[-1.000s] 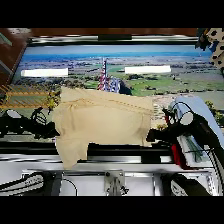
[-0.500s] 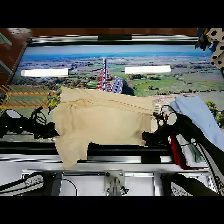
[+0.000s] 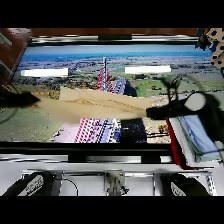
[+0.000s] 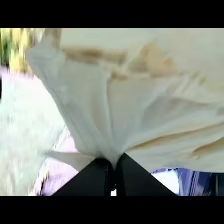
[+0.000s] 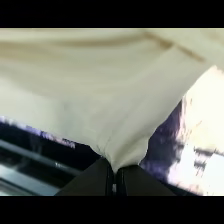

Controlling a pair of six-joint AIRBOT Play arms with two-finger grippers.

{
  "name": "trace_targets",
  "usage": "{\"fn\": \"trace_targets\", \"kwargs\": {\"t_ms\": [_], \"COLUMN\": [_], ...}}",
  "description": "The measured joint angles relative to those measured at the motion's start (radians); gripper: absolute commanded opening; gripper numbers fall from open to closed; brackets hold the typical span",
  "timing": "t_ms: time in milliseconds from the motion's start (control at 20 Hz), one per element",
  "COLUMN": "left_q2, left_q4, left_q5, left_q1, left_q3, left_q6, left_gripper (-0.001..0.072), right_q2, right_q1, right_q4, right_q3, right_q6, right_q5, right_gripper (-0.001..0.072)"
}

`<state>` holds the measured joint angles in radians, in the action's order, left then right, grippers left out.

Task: Fold the shirts.

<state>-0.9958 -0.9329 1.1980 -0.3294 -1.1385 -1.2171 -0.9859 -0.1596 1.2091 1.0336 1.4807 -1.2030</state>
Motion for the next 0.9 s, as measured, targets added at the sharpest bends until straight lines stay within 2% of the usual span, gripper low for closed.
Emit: {"fn": "trace_targets", "kwargs": {"t_ms": [250,450,700,900], "left_q2": [0.22,0.356,0.455,0.465], "left_q4": [0.127,0.153,0.062,-0.043], "left_q5": [-0.24,-0.356,-0.339,-0.2], "left_q1": [0.0,0.0,0.0,0.0], "left_q3": [-0.439,-0.626,-0.686,-0.687], "left_q6": [0.001,-0.023,-0.077,-0.098], "left_gripper": [0.0037,0.0037,0.0037,0.0037], "right_q2": [0.212,0.301,0.331,0.331], "right_q1": [0.0,0.0,0.001,0.001], "right_q4": [0.095,0.13,0.142,0.178], "right_q3": [0.404,0.638,0.773,0.803], "right_q6": [0.0,0.035,0.069,0.116], "right_q5": [0.114,0.169,-0.009,-0.193], "right_gripper": [0.0063,0.0063,0.0063,0.0063]}}
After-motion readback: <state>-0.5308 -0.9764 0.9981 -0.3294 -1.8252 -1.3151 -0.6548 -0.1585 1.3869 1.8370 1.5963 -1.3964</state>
